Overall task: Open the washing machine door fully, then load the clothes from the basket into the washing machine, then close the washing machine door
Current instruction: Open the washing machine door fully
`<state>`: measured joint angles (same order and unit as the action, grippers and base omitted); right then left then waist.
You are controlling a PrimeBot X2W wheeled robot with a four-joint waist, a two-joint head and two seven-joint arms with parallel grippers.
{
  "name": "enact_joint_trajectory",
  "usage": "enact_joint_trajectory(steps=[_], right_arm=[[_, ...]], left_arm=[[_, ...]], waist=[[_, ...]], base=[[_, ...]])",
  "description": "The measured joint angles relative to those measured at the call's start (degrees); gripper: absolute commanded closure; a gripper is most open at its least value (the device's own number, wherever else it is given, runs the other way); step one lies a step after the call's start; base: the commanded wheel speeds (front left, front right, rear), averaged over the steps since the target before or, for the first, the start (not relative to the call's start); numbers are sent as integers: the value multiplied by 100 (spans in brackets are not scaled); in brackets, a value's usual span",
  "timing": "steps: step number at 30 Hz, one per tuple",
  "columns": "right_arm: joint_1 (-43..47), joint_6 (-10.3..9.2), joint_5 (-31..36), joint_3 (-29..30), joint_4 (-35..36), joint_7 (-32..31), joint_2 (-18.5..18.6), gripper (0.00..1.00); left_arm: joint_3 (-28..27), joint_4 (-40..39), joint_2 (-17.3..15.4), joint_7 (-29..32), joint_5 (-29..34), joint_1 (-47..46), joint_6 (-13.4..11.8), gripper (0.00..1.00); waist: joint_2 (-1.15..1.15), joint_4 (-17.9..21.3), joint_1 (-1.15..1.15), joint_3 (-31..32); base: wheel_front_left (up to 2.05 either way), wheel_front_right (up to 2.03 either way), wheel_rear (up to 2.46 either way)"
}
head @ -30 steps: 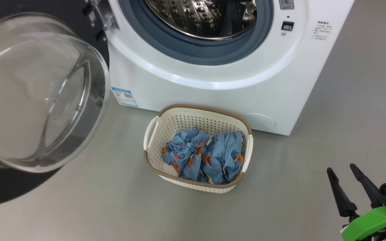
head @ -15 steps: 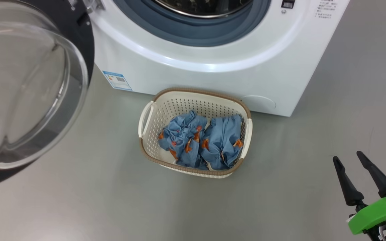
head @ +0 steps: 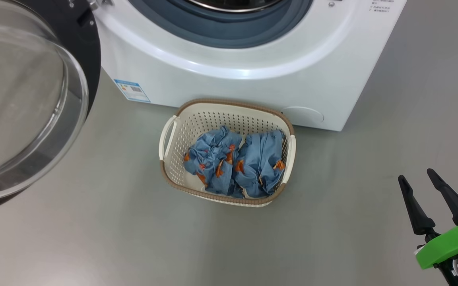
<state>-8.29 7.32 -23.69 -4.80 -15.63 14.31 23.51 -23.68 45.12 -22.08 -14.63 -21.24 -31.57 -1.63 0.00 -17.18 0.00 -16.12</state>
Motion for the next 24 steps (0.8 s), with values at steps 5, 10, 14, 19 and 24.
enact_joint_trajectory(steps=[5,10,14,19,24], right_arm=[[2,0,0,-10,-37,0,-58,0],[16,1,-1,-40,-76,0,-163,0],[40,1,-8,-49,-92,0,-198,0],[228,0,-10,-36,-115,0,-283,0],[363,1,-18,-26,-122,0,-361,0]], left_arm=[[-143,9,97,0,193,0,203,100],[-309,-254,307,0,332,256,400,100],[-376,-633,602,0,510,701,573,100],[-396,-1124,1011,0,695,1213,705,100],[-377,-1625,1435,0,869,1789,806,64]], waist=[[0,-3,0,171],[0,2,0,405],[0,13,0,612],[0,24,0,854],[0,61,0,1082]], base=[[0,0,0],[0,0,0],[0,0,0],[0,0,0],[0,0,0]])
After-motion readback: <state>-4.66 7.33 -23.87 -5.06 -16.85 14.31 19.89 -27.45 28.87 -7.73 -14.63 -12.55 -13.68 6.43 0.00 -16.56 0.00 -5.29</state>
